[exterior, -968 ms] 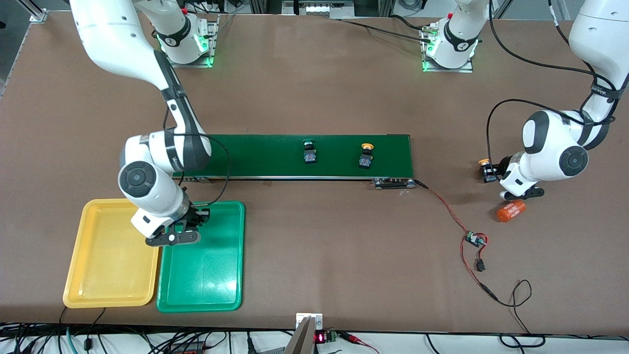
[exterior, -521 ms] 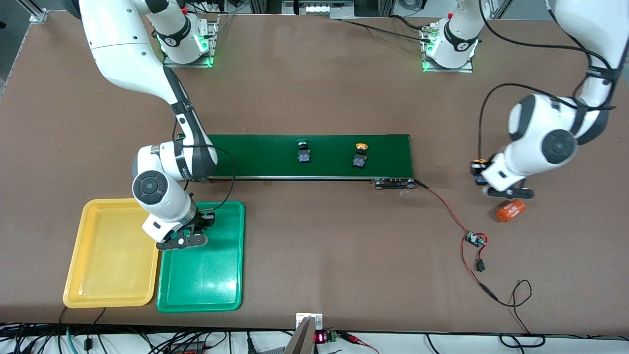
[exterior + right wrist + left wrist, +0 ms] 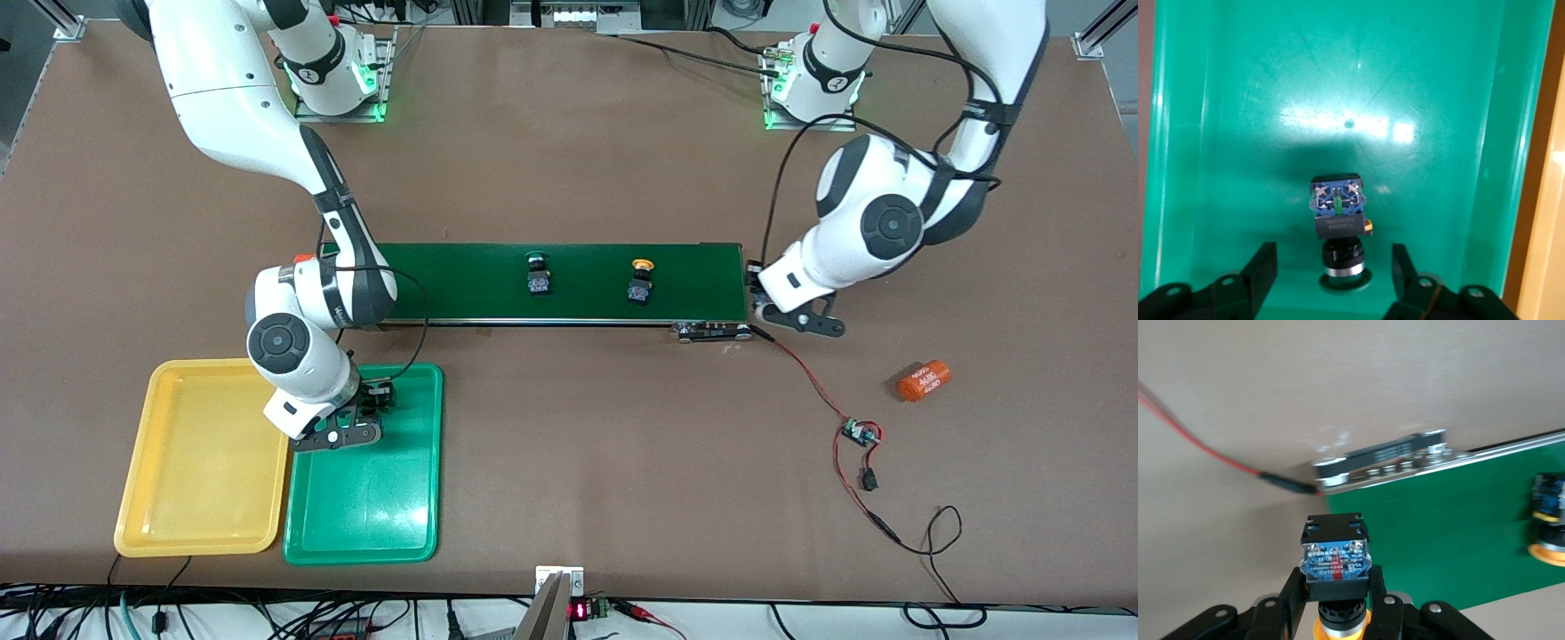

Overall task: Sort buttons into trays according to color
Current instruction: 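Drop the button into the green tray while the left gripper places another, then return the right gripper over the belt while the left gripper withdraws, then grasp a green-based button with the right gripper while the left grasps a cylinder, then place the button in the green tray while the left gripper carries the cylinder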

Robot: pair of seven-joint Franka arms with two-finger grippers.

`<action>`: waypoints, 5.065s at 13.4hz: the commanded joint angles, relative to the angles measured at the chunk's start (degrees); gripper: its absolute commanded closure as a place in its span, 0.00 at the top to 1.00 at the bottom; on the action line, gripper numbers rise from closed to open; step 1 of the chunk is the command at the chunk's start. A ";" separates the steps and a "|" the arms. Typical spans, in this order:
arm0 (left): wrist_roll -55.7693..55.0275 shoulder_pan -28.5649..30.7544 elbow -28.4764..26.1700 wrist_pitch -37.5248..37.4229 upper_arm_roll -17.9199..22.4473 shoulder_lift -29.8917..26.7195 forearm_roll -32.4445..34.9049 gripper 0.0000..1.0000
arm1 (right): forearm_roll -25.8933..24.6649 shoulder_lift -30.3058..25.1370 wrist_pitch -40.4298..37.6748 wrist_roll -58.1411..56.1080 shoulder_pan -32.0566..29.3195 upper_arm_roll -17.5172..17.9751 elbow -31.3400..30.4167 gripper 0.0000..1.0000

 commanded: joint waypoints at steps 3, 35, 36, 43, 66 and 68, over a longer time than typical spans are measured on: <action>-2.44 -2.66 0.06 1.66 0.38 2.37 -2.13 0.01 | 4.42 -5.47 -5.13 4.17 1.61 0.99 -4.36 0.93; 49.03 19.57 13.59 10.34 6.97 15.81 20.90 1.00 | 4.50 -25.88 4.98 32.14 20.60 1.08 -33.73 1.00; 50.62 20.01 13.59 11.66 6.97 16.78 20.98 1.00 | 4.50 -25.27 5.24 32.23 20.86 1.08 -33.73 1.00; 53.43 20.89 13.59 13.77 6.97 19.60 21.51 1.00 | 4.50 -22.81 6.82 31.44 21.13 1.08 -33.64 0.80; 57.85 15.02 9.30 8.25 5.04 12.15 21.07 0.00 | 3.63 2.15 7.60 7.44 3.02 0.29 2.92 0.04; 58.19 11.07 6.14 8.16 3.38 8.89 21.07 0.00 | 3.71 3.65 11.02 7.36 3.02 0.20 2.92 0.04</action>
